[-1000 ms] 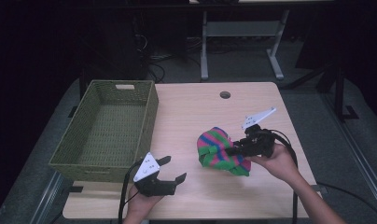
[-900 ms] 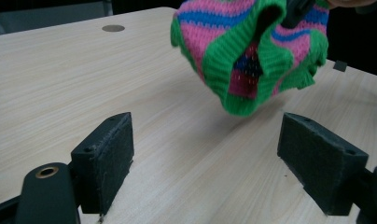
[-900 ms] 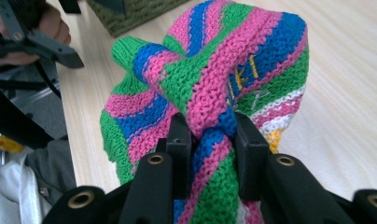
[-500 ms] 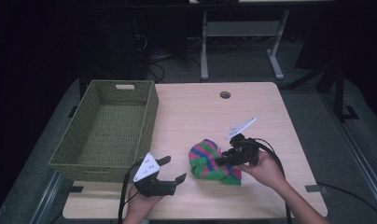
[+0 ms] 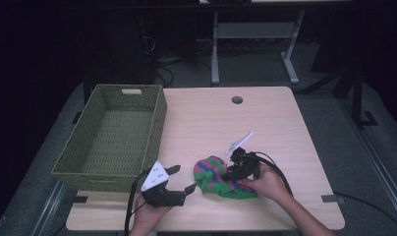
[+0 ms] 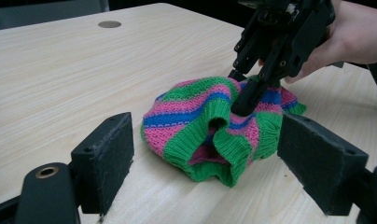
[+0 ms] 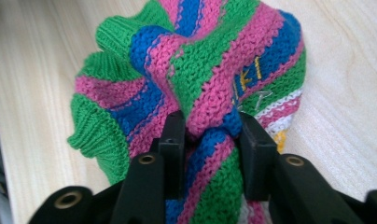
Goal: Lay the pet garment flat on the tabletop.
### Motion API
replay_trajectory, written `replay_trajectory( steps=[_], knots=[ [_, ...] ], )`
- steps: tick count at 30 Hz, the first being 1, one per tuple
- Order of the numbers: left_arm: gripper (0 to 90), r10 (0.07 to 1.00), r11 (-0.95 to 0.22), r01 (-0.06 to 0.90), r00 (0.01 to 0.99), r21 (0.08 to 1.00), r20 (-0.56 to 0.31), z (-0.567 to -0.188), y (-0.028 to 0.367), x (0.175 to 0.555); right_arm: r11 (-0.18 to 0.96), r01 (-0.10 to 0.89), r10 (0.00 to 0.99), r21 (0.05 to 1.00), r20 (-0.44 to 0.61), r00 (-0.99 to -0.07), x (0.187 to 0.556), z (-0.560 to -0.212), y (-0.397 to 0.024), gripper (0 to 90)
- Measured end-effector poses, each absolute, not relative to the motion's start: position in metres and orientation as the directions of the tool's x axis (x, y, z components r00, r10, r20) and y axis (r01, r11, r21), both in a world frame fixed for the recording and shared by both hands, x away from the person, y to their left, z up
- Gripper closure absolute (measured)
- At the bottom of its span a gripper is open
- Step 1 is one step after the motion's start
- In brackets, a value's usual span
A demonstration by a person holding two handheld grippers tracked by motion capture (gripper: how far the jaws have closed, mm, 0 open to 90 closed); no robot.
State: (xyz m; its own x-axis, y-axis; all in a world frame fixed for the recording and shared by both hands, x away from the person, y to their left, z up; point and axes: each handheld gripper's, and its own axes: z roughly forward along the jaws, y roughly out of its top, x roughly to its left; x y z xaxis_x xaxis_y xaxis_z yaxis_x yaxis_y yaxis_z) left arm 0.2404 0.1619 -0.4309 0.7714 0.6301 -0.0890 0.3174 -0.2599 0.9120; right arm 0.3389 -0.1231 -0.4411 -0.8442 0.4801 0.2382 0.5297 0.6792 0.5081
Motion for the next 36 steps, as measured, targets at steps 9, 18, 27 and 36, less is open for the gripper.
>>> replay_trajectory(
  steps=[9, 18, 27, 36],
  knots=[
    [18.2, 0.63, -0.267, 0.316, 0.772, 0.91, -0.084, -0.431, 0.161, 0.241, 0.648, 0.538, 0.474, 0.538, 0.268, -0.839, 0.339, -0.435, -0.131, 47.0],
    [18.2, 0.633, -0.266, 0.315, 0.77, 0.911, -0.081, -0.432, 0.161, 0.242, 0.622, 0.499, 0.442, 0.603, 0.256, -0.86, 0.332, -0.4, -0.142, 41.7],
    [18.2, 0.637, -0.268, 0.319, 0.767, 0.909, -0.081, -0.432, 0.161, 0.243, 0.67, 0.387, 0.339, 0.634, 0.203, -0.919, 0.311, -0.38, -0.126, 43.6],
    [18.2, 0.639, -0.265, 0.325, 0.764, 0.908, -0.087, -0.433, 0.162, 0.244, 0.726, 0.335, 0.255, 0.601, 0.217, -0.942, 0.306, -0.394, -0.097, 46.7]
  ],
)
